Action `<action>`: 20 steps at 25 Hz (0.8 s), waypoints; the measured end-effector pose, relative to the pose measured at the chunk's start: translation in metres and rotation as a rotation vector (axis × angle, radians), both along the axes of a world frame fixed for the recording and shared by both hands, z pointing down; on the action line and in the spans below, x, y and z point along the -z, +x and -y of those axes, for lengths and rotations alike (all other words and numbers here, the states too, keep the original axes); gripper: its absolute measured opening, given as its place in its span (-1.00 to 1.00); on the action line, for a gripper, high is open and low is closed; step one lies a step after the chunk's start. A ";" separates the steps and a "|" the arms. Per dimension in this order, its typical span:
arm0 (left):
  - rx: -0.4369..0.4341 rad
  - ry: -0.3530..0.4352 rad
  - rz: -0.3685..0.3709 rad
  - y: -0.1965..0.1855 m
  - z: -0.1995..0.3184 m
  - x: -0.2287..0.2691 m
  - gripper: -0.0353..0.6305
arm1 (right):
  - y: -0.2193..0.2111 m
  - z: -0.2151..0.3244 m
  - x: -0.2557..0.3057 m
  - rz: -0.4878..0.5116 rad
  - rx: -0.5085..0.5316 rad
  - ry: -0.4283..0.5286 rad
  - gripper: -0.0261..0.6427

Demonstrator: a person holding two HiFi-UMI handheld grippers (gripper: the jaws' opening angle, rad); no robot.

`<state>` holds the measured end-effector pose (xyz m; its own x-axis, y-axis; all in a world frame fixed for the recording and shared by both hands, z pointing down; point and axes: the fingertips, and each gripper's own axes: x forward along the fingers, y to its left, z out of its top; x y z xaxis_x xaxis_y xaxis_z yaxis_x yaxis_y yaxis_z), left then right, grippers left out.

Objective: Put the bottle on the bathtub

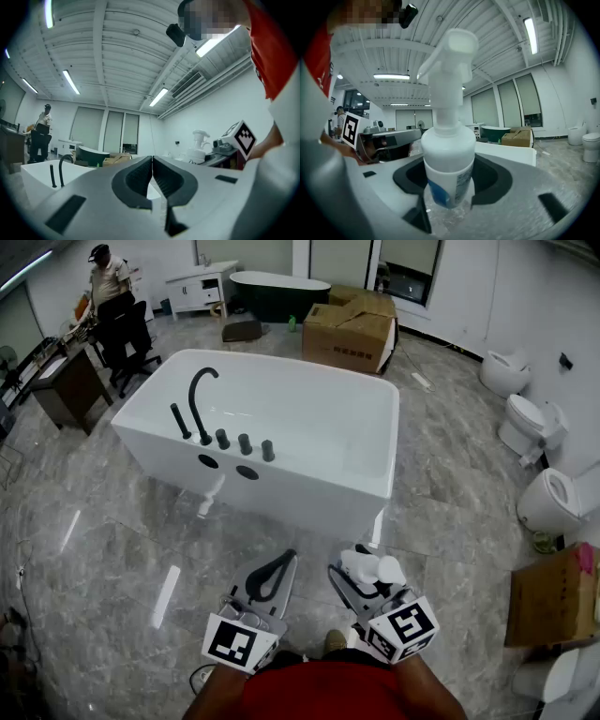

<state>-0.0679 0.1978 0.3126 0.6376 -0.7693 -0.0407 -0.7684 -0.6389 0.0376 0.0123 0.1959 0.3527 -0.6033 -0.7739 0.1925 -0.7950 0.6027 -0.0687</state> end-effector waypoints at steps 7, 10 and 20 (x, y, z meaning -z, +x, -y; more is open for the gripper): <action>-0.018 -0.009 -0.007 -0.021 0.005 -0.007 -0.86 | -0.012 0.010 -0.006 0.011 -0.041 -0.028 -0.19; -0.033 -0.009 -0.020 -0.029 0.012 -0.010 -0.86 | -0.014 0.018 -0.008 -0.011 -0.068 -0.028 -0.19; -0.042 -0.013 -0.019 -0.023 0.069 -0.026 -0.86 | 0.005 0.091 -0.022 -0.090 -0.096 -0.003 -0.19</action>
